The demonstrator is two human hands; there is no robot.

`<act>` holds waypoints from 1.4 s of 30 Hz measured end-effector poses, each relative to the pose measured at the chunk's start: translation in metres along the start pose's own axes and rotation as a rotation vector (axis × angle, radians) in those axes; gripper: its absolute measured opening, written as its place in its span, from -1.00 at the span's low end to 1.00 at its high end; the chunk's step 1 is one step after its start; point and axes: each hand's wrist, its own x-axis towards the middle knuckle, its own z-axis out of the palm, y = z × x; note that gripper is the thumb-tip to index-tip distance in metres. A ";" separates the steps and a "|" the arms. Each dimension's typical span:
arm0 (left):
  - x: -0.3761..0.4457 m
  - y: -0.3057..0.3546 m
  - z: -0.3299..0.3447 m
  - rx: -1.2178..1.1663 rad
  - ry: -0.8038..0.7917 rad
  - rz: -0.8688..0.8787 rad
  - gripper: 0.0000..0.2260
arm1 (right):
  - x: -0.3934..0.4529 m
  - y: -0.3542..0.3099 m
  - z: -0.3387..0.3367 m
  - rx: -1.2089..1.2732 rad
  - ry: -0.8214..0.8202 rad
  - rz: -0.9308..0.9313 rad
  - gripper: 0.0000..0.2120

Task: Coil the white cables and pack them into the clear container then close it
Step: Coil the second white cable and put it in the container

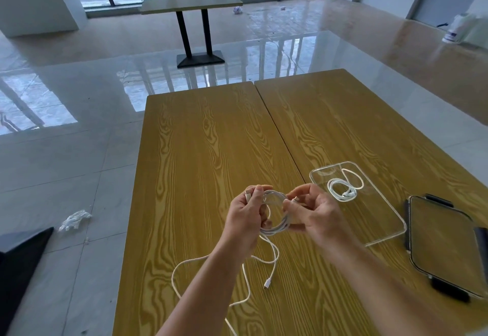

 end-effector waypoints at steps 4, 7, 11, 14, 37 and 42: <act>0.000 -0.002 0.019 -0.087 -0.075 -0.119 -0.75 | 0.004 0.002 -0.028 -0.044 -0.096 0.046 -0.73; 0.009 -0.008 0.032 -0.051 -0.083 -0.168 -0.76 | 0.011 0.007 -0.049 -0.042 -0.059 0.062 -0.76; 0.022 -0.021 0.052 -0.035 -0.072 -0.223 -0.78 | 0.022 0.014 -0.077 0.009 0.012 0.074 -0.82; 0.030 -0.030 0.069 0.014 -0.108 -0.240 -0.80 | 0.033 0.019 -0.103 0.048 0.051 0.097 -0.81; 0.108 -0.082 0.187 0.236 -0.061 -0.315 -0.84 | 0.102 0.051 -0.236 0.150 0.088 0.278 -0.70; 0.132 -0.090 0.197 0.335 -0.100 -0.346 -0.88 | 0.113 0.057 -0.251 0.170 0.122 0.266 -0.73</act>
